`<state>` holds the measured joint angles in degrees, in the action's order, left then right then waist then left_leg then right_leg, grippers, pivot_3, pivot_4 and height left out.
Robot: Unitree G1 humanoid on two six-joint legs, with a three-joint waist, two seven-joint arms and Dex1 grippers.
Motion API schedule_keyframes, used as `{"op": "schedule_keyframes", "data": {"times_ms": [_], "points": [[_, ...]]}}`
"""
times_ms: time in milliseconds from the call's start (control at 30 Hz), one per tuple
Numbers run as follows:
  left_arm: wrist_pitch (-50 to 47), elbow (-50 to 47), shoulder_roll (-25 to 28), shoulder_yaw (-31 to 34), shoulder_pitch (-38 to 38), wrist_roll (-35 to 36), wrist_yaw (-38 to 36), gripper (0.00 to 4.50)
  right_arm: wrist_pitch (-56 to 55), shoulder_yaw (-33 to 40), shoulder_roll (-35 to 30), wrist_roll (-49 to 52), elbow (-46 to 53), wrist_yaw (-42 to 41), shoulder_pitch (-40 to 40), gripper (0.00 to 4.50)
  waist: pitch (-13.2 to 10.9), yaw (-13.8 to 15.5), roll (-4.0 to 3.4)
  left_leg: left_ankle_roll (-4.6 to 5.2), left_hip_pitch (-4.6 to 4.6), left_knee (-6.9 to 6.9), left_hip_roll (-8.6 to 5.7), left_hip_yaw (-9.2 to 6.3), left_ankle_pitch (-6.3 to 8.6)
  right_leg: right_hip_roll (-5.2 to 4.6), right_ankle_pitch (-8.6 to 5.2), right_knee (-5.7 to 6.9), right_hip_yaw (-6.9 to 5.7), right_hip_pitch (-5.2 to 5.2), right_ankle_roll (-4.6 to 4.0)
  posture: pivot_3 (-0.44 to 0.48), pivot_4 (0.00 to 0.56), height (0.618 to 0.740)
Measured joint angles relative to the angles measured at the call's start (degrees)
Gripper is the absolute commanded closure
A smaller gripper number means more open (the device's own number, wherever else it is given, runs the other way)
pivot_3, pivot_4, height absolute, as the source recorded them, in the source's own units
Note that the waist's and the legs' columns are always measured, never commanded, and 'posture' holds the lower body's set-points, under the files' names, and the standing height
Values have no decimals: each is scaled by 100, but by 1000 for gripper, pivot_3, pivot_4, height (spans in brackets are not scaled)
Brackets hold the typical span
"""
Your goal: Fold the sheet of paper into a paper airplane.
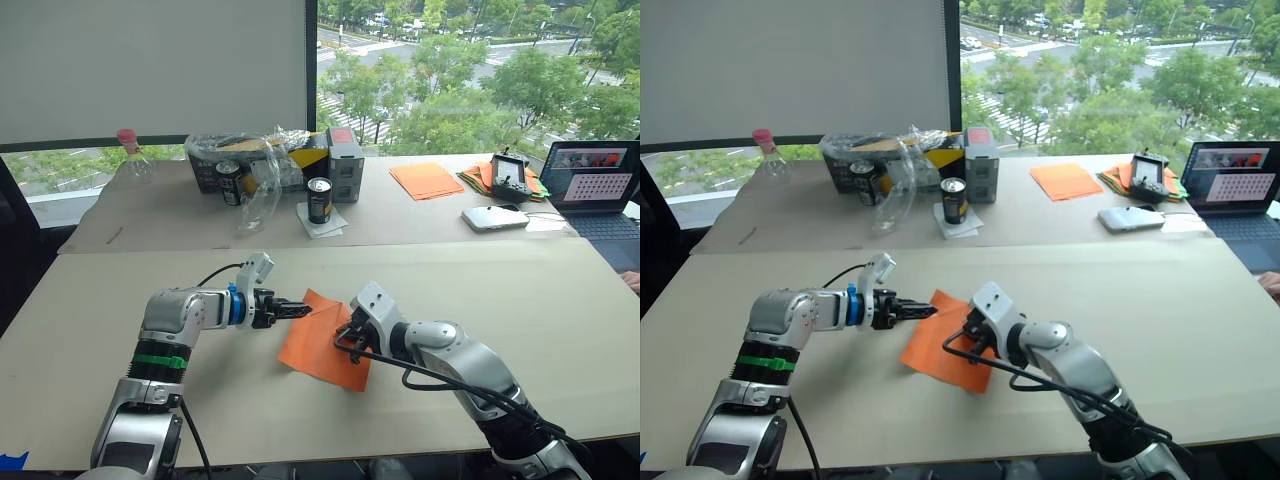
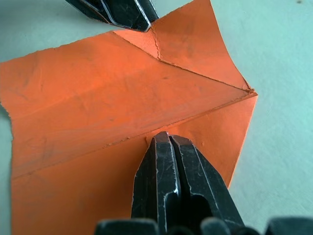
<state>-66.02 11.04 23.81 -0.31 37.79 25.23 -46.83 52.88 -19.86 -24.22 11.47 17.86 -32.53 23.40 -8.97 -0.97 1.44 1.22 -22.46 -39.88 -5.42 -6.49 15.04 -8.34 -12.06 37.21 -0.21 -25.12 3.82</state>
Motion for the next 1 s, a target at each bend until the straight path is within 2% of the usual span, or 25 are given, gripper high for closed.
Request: {"op": "schedule_keyframes", "data": {"times_ms": [267,600,800,1000], "points": [[-38,-1,14,-249,-11,63,-52,4443,-38,6,-12,-8,3,4,0,4500,0,-1,0,0,0,0,0,2,0,0,0,0,1,-1,0,0,150,695],[386,-4,80,-378,-26,21,-17,4443,-50,4,-18,-8,-5,-1,6,4500,0,-1,0,-1,0,1,1,3,0,0,0,-1,3,-1,0,0,150,695],[1793,-424,441,-1123,-450,-558,-389,4443,-50,-3,-17,-7,-9,-5,12,4500,0,10,0,-1,2,5,1,8,1,-1,0,-5,9,-1,-1,0,150,695],[2733,-620,371,-1308,-664,-870,-430,4443,-50,-9,-16,-7,-9,-4,11,4500,0,22,0,3,2,4,1,10,3,-1,0,-7,10,1,-1,0,150,695]]}}
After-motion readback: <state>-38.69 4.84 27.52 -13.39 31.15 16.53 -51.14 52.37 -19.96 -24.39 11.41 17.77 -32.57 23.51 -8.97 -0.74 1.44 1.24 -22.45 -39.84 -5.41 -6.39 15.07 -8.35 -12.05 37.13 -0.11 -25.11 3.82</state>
